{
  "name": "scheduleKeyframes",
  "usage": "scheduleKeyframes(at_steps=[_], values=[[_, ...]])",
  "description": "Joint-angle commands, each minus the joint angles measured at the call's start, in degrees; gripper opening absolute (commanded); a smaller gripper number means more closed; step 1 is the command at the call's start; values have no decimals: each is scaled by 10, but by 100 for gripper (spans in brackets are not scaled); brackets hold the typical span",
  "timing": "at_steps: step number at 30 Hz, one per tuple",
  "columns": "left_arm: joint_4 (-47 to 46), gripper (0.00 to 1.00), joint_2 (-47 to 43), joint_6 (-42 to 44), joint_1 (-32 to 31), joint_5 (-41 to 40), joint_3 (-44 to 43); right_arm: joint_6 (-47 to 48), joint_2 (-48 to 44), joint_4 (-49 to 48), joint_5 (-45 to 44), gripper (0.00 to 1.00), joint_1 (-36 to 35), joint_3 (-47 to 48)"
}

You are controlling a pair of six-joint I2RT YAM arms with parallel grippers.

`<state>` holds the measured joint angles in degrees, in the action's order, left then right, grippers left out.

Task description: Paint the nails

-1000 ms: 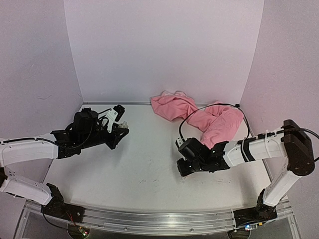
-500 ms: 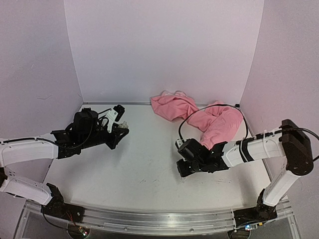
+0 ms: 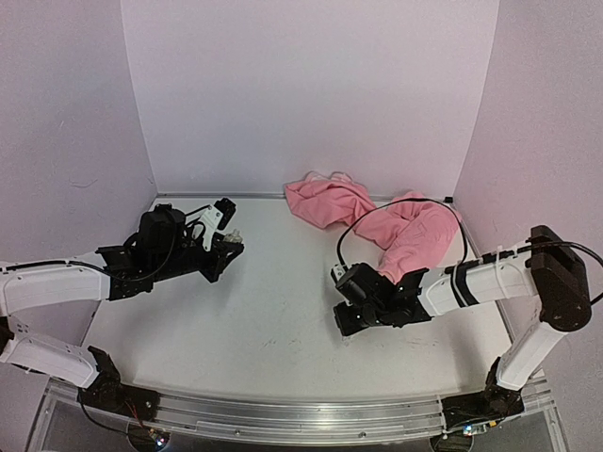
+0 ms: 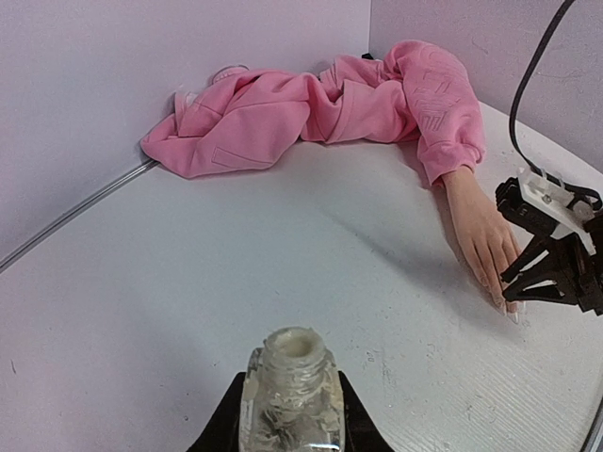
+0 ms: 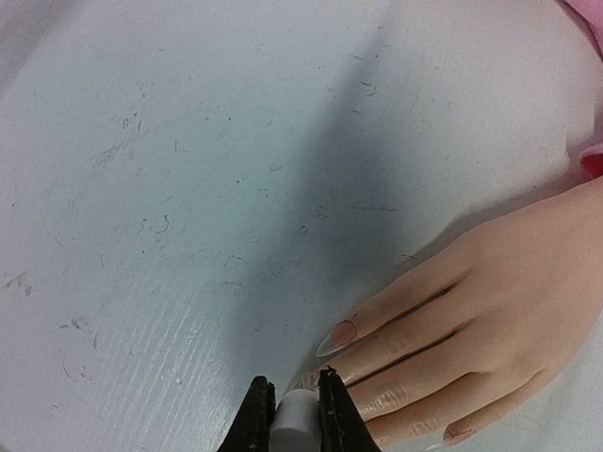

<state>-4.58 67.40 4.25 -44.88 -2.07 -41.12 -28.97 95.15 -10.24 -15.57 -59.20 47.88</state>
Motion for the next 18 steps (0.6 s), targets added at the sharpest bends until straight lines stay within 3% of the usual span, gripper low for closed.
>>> scheduleKeyframes(at_steps=[1, 18], values=[[-38, 0, -18, -1, 2, 3, -10, -6, -7, 26, 8, 0, -5, 1], [-38, 0, -14, -5, 2, 8, -13, -11, -50, 23, 0, 0, -5, 2]])
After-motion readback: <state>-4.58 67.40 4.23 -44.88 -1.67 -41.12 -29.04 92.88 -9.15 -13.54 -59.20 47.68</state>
